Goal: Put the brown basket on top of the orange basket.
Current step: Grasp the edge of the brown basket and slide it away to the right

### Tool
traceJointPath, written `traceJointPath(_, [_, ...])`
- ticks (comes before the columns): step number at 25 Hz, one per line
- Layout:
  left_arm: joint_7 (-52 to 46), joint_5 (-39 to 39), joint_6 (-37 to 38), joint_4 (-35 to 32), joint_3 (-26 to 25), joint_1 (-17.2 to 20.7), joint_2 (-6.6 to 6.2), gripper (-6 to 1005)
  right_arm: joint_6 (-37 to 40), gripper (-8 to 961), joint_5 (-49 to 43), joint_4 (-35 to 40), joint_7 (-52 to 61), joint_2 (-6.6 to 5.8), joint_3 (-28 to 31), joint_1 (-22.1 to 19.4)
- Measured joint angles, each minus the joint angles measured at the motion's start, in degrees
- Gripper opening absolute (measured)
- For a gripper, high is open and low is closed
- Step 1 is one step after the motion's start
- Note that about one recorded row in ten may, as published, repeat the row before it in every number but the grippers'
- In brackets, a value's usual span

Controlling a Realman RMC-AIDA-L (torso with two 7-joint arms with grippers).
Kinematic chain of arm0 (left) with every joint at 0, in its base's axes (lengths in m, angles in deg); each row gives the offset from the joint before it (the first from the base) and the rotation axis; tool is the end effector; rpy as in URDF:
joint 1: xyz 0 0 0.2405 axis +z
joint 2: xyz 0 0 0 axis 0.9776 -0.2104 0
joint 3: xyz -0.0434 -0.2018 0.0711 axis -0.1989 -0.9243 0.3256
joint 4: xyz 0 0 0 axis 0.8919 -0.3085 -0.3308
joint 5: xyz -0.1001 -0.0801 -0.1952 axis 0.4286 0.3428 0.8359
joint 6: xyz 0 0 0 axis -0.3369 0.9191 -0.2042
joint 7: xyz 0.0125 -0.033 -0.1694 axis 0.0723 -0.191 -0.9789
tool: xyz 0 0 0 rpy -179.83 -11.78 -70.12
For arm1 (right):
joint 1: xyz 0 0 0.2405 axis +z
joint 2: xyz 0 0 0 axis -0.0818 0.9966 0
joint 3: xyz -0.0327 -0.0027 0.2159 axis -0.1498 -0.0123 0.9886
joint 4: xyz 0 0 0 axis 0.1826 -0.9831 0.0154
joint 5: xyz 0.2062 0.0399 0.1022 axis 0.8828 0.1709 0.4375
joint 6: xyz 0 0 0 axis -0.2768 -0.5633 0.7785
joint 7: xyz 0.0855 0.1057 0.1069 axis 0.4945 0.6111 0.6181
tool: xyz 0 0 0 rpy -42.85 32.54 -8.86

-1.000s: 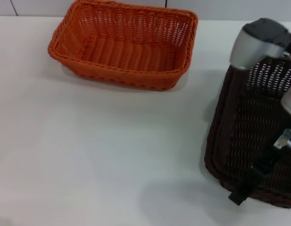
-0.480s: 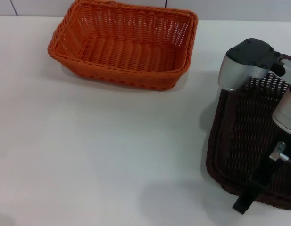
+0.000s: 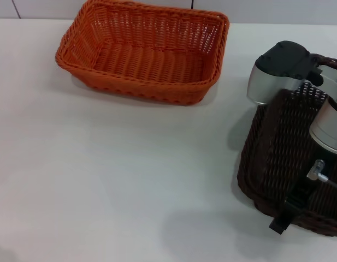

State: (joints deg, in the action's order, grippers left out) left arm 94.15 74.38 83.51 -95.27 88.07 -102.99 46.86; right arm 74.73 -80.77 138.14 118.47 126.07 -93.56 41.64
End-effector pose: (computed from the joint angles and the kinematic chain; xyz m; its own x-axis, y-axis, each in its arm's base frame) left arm -0.3901 0.3752 0.0953 0.7698 0.0334 0.6374 0.5830 0.3697 -0.7235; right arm 0.1351 0.3013 -0.0339 0.5570 -0.5820 0.5925 -0.6343 -0.7586 -0.1489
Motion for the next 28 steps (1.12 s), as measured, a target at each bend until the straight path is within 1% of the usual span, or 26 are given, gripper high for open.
traceJointPath(5, [0.0,0.0,0.0,0.0,0.0,0.0,0.0,832,-0.8,458,0.0,0.3,-0.1,0.02,-0.1,0.0])
traceJointPath(9, [0.1,0.0,0.0,0.0,0.0,0.0,0.04,832,-2.2,453,-0.7,3.2,0.3,0.02,0.7,0.2])
traceJointPath(10, [0.1,0.0,0.0,0.0,0.0,0.0,0.07,832,-2.9,452,-1.3,6.4,0.9,0.0,1.9,0.5])
traceJointPath(11, [0.1,0.0,0.0,0.0,0.0,0.0,0.07,832,-2.9,435,-1.3,6.4,0.9,0.0,1.9,0.5])
traceJointPath(13, [0.1,0.0,0.0,0.0,0.0,0.0,0.1,832,-3.2,402,-1.9,8.9,1.3,-0.05,3.9,1.3])
traceJointPath(15, [0.1,0.0,0.0,0.0,0.0,0.0,0.1,832,-3.3,368,-2.3,10.4,1.4,-0.08,7.1,2.7])
traceJointPath(18, [0.1,0.0,0.0,-0.1,0.0,0.0,0.1,832,-3.3,318,-2.4,10.6,1.4,-0.13,8.2,3.6])
traceJointPath(25, [0.1,0.0,0.0,-0.2,0.0,0.4,-0.12,832,-2.9,111,-2.4,7.7,1.7,0.02,7.9,4.9])
traceJointPath(28, [0.1,0.0,0.0,-0.2,0.0,0.2,-0.3,832,-2.4,43,-1.8,9.3,1.8,0.08,7.8,4.7])
